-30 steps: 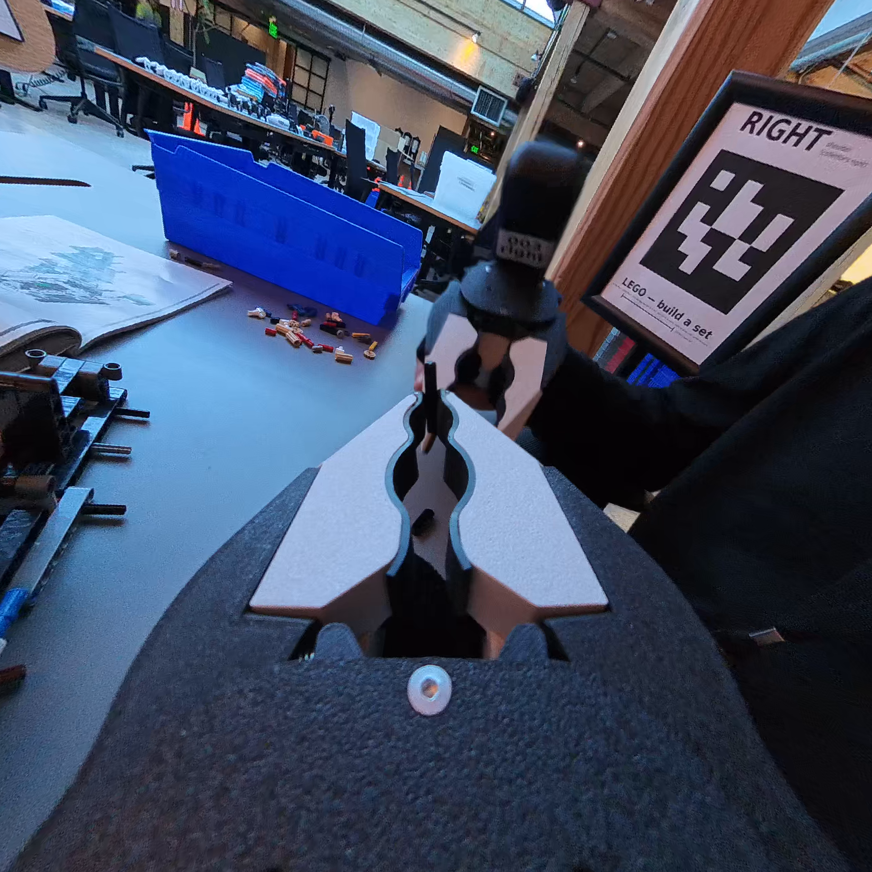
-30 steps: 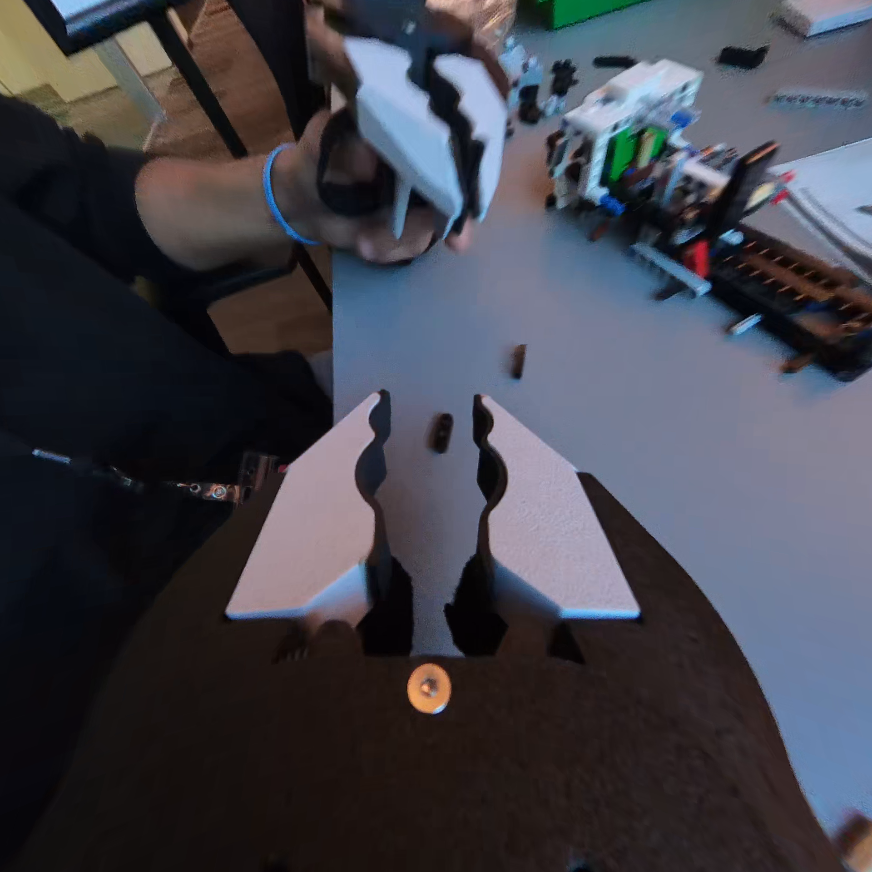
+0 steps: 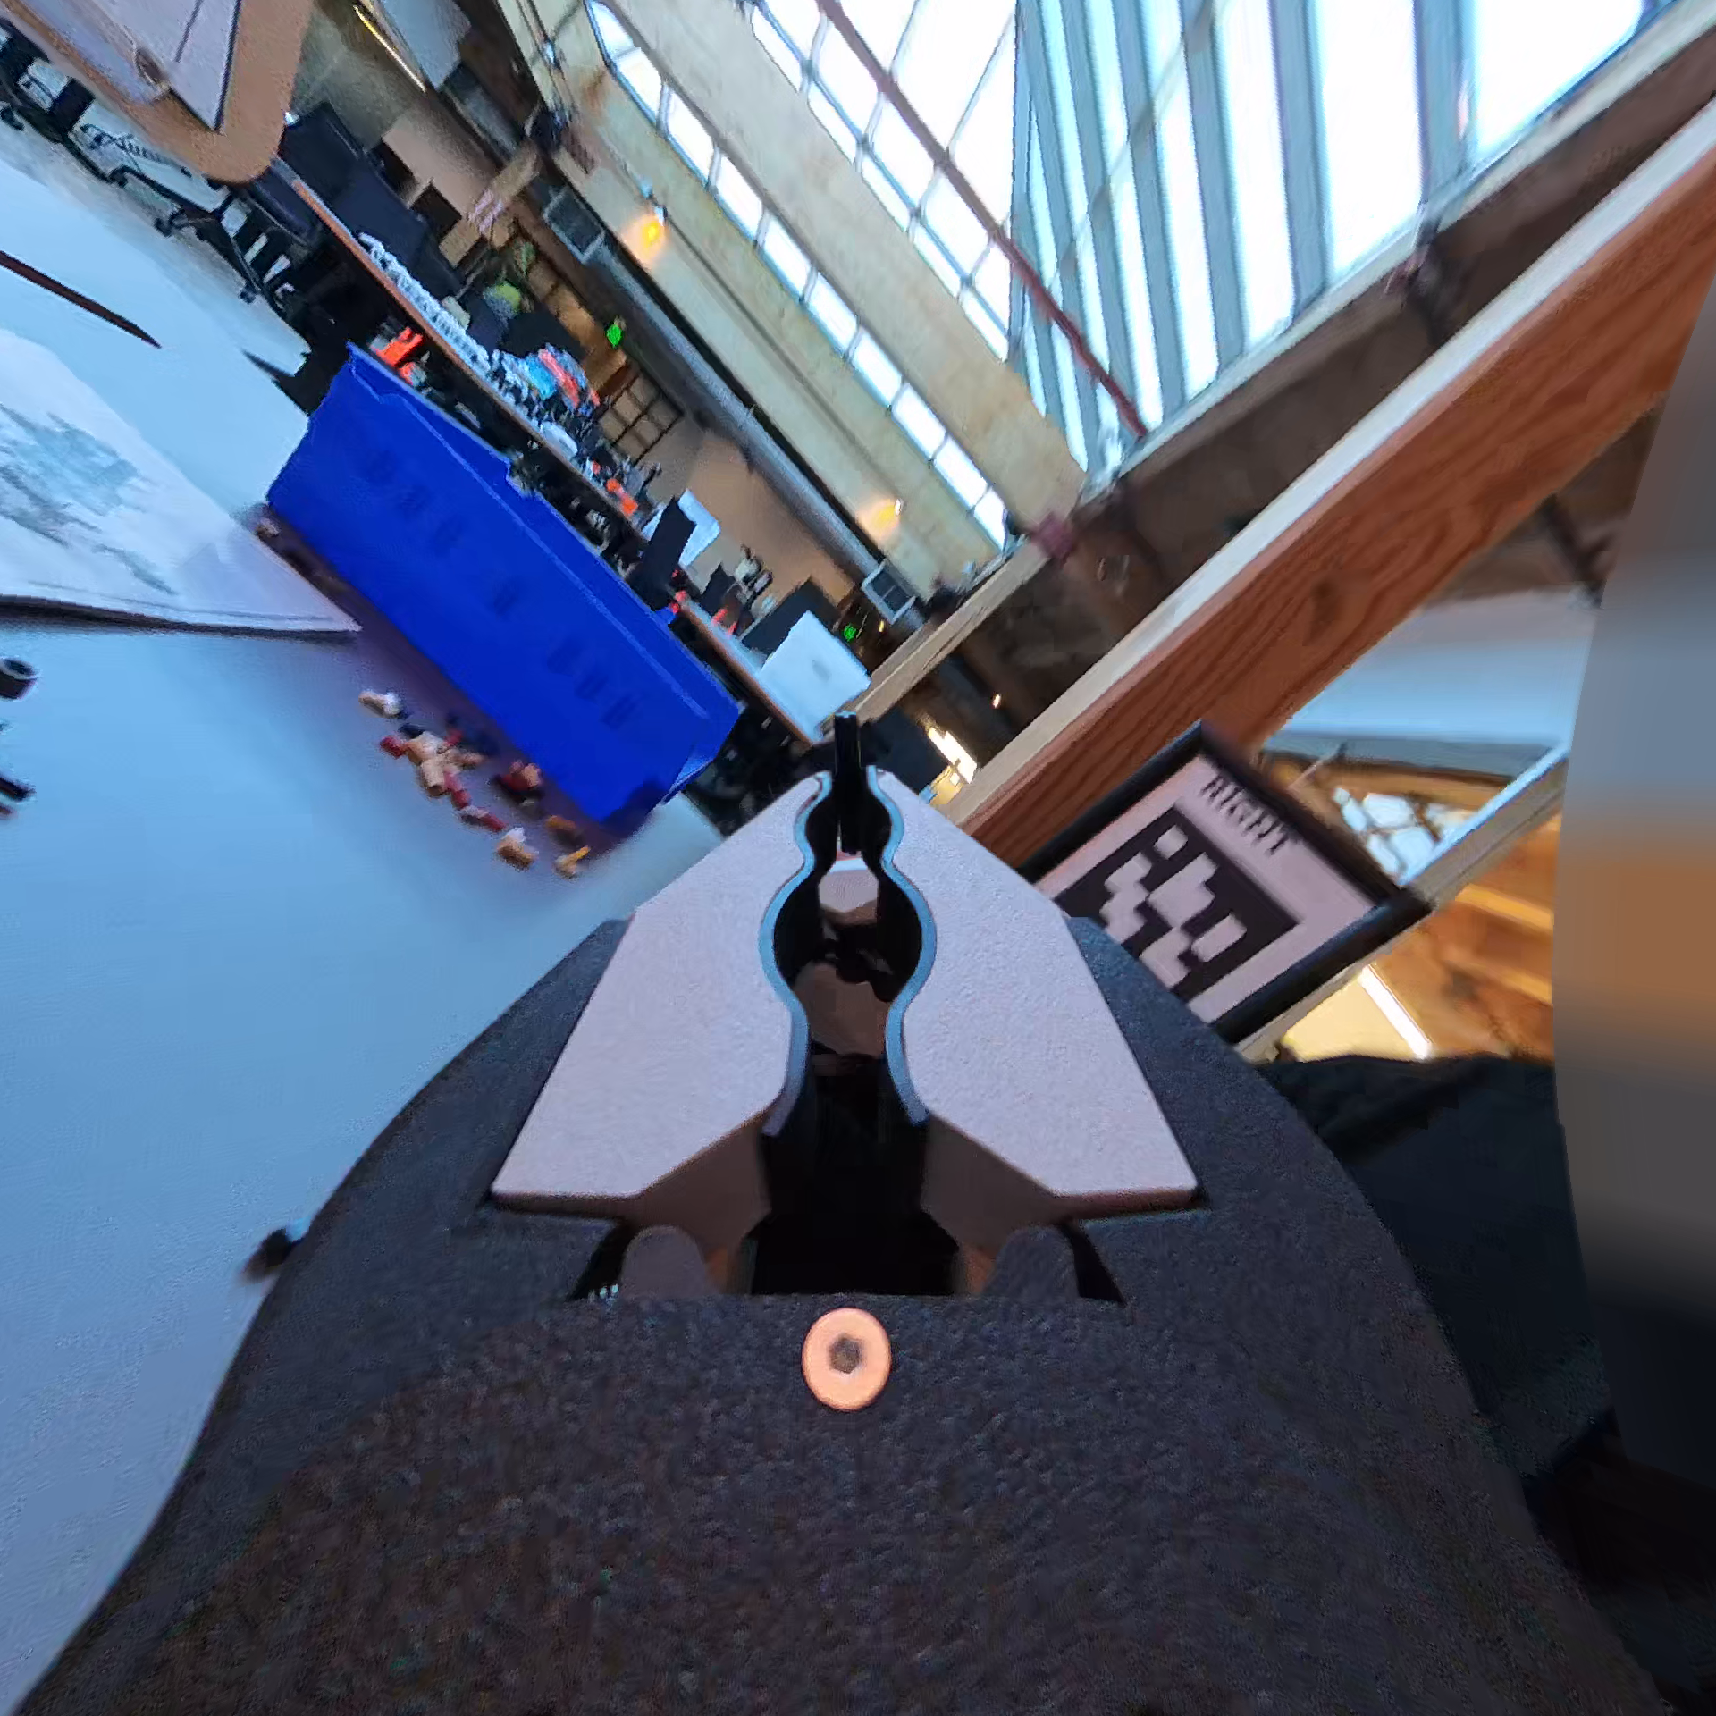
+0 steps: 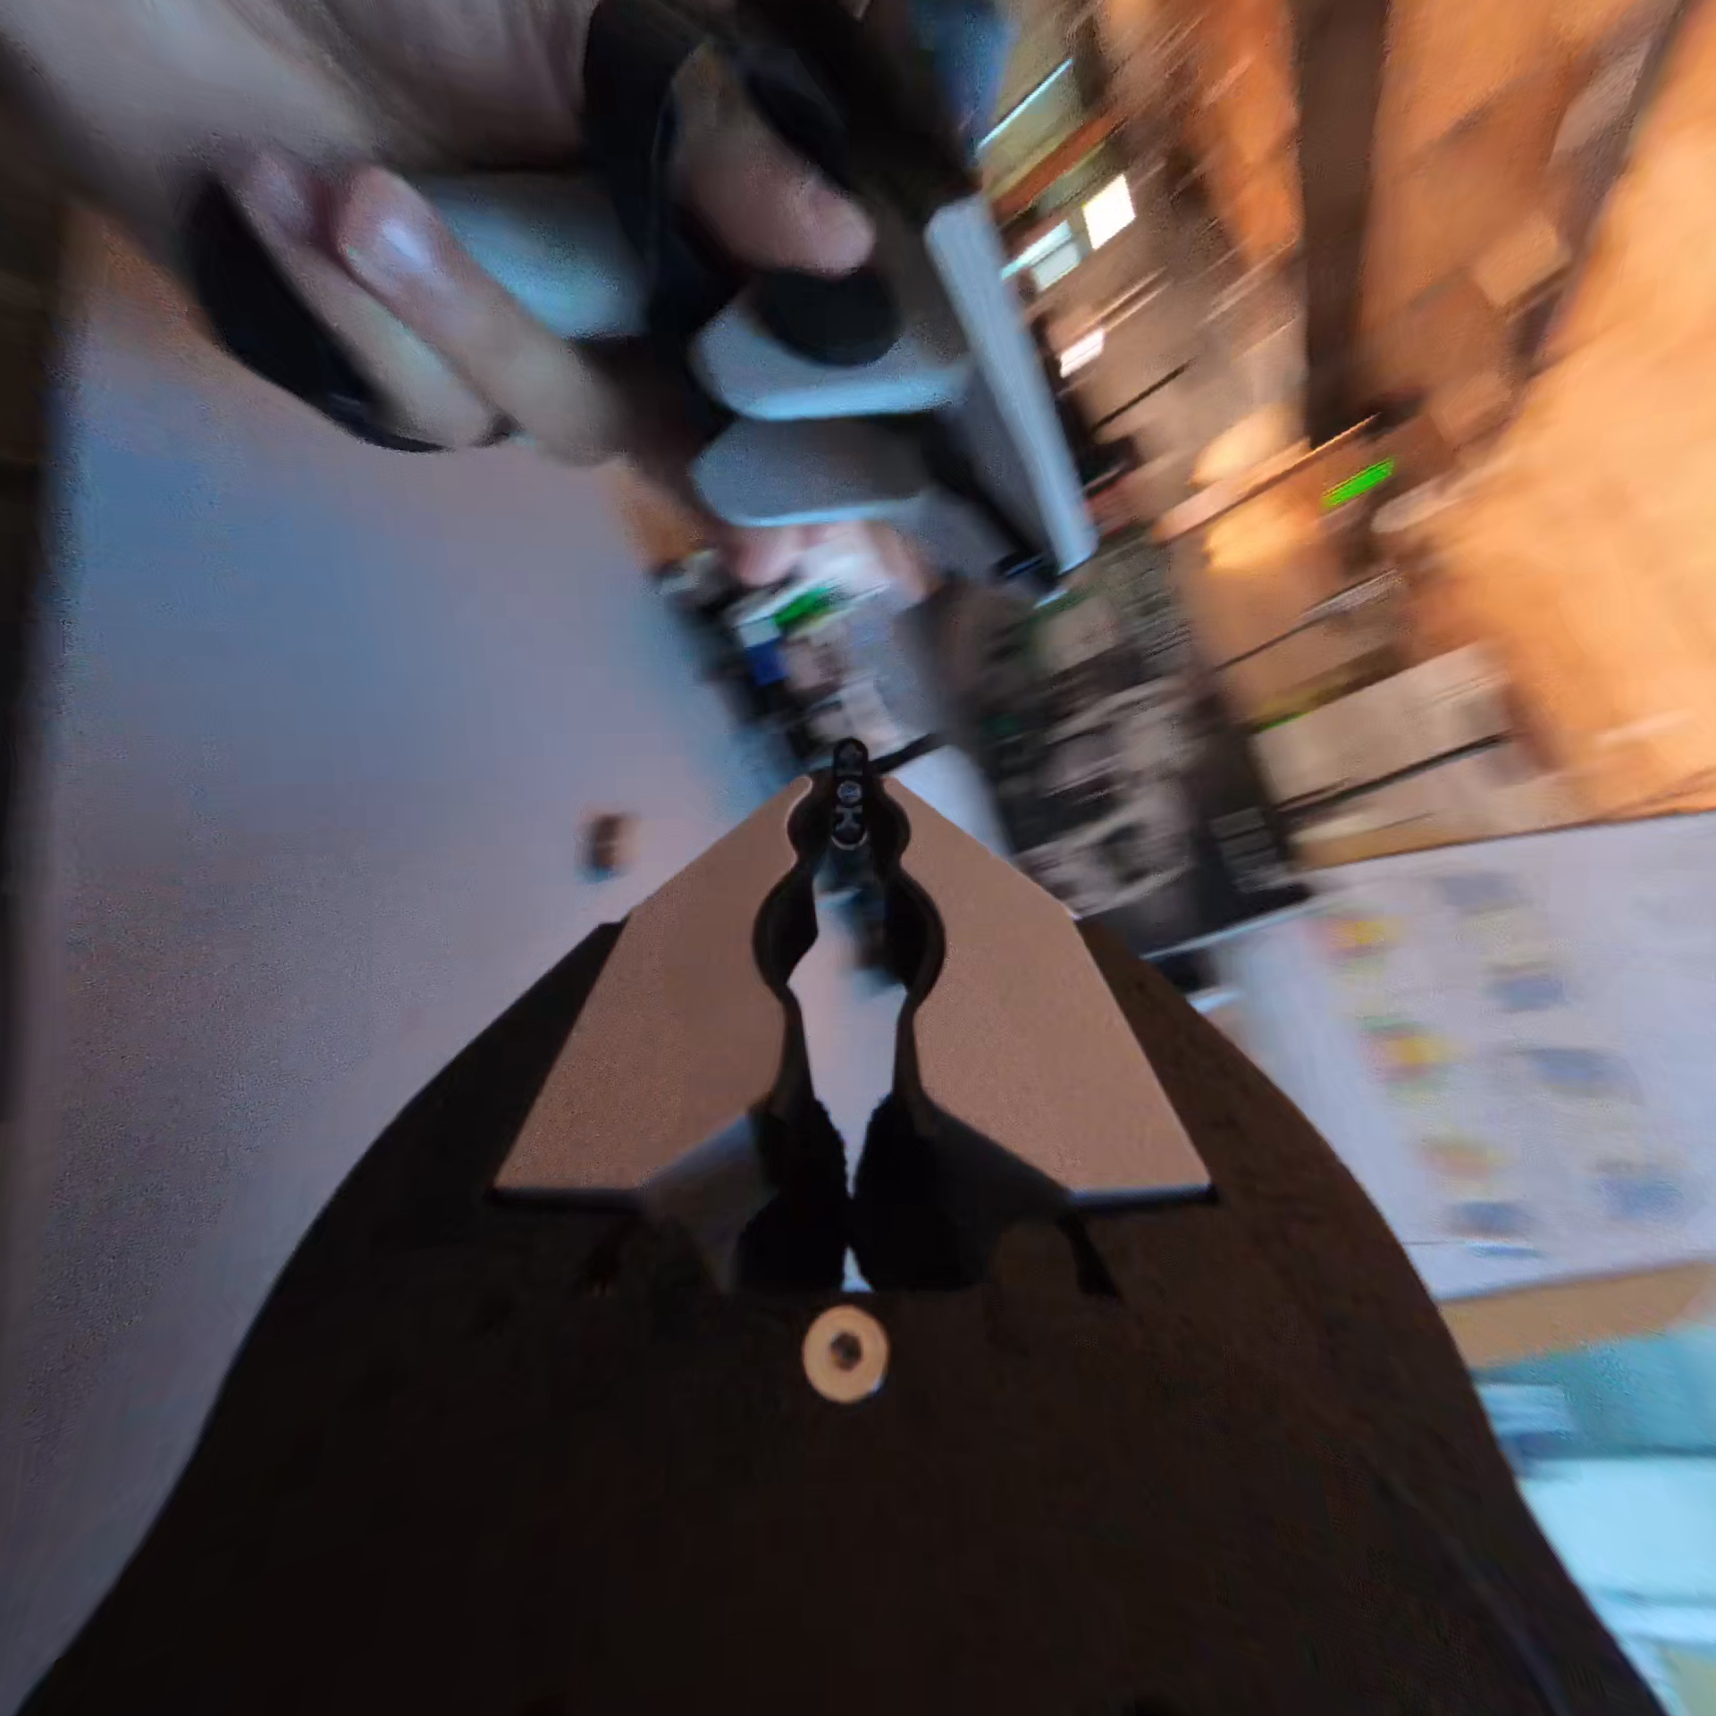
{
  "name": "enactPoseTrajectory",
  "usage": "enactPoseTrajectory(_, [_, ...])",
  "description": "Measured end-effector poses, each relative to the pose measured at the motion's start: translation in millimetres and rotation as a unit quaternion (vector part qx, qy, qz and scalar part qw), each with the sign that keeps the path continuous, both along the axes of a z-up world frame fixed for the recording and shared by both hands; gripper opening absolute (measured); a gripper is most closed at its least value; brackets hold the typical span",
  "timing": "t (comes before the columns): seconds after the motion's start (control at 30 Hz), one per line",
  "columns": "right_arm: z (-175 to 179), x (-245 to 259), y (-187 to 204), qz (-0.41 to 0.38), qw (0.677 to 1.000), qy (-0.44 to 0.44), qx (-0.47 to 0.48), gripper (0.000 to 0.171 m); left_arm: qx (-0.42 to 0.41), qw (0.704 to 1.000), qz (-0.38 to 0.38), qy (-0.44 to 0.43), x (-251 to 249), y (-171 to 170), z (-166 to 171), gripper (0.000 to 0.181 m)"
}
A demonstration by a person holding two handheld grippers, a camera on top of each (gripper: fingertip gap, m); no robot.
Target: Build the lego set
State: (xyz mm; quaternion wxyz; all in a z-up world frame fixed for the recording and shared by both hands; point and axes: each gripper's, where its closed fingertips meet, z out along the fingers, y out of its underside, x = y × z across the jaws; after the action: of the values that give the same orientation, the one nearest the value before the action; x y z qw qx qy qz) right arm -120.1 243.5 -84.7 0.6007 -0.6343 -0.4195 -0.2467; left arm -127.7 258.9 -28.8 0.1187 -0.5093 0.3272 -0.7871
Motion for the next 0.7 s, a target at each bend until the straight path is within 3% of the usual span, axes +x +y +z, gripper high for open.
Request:
enactPoseTrajectory(0.1, [63, 1, 0, -0.008, 0.974, -0.132, 0.187, 0.005, -0.075, 0.997, 0.007, -0.016, 0, 6, 32, 0.003])
enactPoseTrajectory(0.27, [100, -13, 5, 0.043, 0.924, -0.189, 0.329, 0.006, -0.186, 0.982, -0.006, -0.021, 3, 11, 57, 0.003])
enactPoseTrajectory(0.37, [100, -8, 9, 0.069, 0.936, -0.096, 0.332, 0.006, -0.227, 0.973, -0.017, -0.029, 4, 9, 58, 0.002])
enactPoseTrajectory(0.47, [107, -3, 8, 0.109, 0.943, 0.061, 0.308, 0.006, -0.242, 0.967, 0.005, -0.076, 3, 12, 60, 0.002])
enactPoseTrajectory(0.6, [131, -1, 6, 0.159, 0.913, 0.261, 0.268, 0.005, -0.248, 0.953, 0.06, -0.164, 3, 22, 80, 0.002])
enactPoseTrajectory(0.7, [159, -5, 14, 0.224, 0.853, 0.42, 0.214, 0.005, -0.182, 0.945, 0.118, -0.245, 5, 27, 115, 0.002])
